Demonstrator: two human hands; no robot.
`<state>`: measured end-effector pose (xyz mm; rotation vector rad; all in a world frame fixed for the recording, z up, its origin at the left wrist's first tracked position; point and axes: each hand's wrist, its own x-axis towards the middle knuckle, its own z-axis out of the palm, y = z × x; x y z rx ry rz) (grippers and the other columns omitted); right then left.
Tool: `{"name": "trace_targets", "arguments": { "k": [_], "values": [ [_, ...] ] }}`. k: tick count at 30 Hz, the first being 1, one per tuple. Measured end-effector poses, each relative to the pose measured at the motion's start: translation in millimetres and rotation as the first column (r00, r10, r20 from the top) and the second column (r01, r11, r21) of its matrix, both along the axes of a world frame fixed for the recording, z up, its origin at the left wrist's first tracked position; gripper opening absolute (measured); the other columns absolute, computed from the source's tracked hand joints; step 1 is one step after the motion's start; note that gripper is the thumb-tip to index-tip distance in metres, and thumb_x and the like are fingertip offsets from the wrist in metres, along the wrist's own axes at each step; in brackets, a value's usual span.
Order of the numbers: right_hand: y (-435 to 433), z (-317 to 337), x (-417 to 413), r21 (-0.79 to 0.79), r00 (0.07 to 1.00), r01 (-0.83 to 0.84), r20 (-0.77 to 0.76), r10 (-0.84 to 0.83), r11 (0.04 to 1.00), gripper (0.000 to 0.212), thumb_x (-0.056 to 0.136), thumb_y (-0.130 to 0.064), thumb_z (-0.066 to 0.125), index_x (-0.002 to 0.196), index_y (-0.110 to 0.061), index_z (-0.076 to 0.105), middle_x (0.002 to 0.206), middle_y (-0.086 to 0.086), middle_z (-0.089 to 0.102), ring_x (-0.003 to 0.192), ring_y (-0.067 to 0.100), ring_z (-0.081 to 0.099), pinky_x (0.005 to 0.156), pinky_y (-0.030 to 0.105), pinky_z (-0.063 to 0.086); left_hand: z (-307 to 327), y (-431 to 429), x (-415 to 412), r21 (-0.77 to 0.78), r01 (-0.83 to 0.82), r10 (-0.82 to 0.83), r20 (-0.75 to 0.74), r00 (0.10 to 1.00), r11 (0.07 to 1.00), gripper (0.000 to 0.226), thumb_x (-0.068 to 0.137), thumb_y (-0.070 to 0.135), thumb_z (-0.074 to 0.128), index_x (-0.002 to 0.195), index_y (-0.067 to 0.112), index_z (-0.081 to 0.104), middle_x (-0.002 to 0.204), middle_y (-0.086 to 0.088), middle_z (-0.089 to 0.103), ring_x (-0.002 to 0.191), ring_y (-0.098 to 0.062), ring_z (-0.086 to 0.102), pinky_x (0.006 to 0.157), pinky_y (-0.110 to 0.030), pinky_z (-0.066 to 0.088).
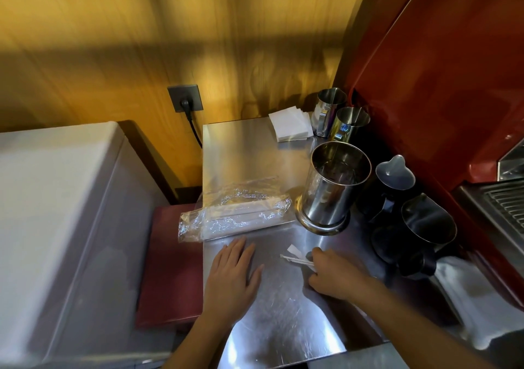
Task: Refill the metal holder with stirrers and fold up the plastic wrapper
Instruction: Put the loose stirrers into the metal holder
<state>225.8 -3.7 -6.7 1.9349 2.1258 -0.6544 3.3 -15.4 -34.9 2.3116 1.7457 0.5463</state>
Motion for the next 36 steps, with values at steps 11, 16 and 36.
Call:
{"name": "trace_targets", "arguments": {
  "k": [11,16,36],
  "values": [
    [-3.2,6.9,-5.6,0.034,0.997,-0.024,0.071,0.022,0.999,0.020,0.079,-0.035,0.043,0.086,-0.018,0.052,0.098,0.007,0.065,0.088,0.029,0.061,0.066,0.033,0.041,-0.6,0.0,-0.2,0.005,-0.007,0.007,0.004,1.000,1.000,0.043,0.083,0.036,0.056,0.118,0.012,0.061,0.130,-0.010,0.059,0.121,-0.026,0.053,0.102,-0.044,0.039],
    [-5.1,9.6,-9.3,0.135,0.999,0.038,-0.007,-0.037,0.990,0.019,0.079,-0.022,0.047,0.097,-0.015,0.045,0.101,0.011,0.064,0.091,0.035,0.061,0.068,0.036,0.045,-0.7,-0.2,-0.4,0.011,-0.003,0.003,0.008,1.000,1.000,0.042,0.083,0.035,0.056,0.117,0.011,0.061,0.130,-0.011,0.059,0.121,-0.027,0.053,0.102,-0.044,0.040],
    [20.5,130.8,-14.2,0.223,0.726,0.471,-0.648,-0.231,0.853,0.035,0.091,-0.028,0.048,0.068,-0.009,0.066,0.071,0.011,0.067,0.074,0.023,0.062,0.068,0.025,0.046,-5.0,2.1,-4.3,-0.009,0.042,-0.041,0.043,0.998,0.999,0.045,0.080,0.043,0.046,0.108,0.014,0.066,0.119,-0.009,0.066,0.112,-0.025,0.060,0.097,-0.030,0.032]
  ]
}}
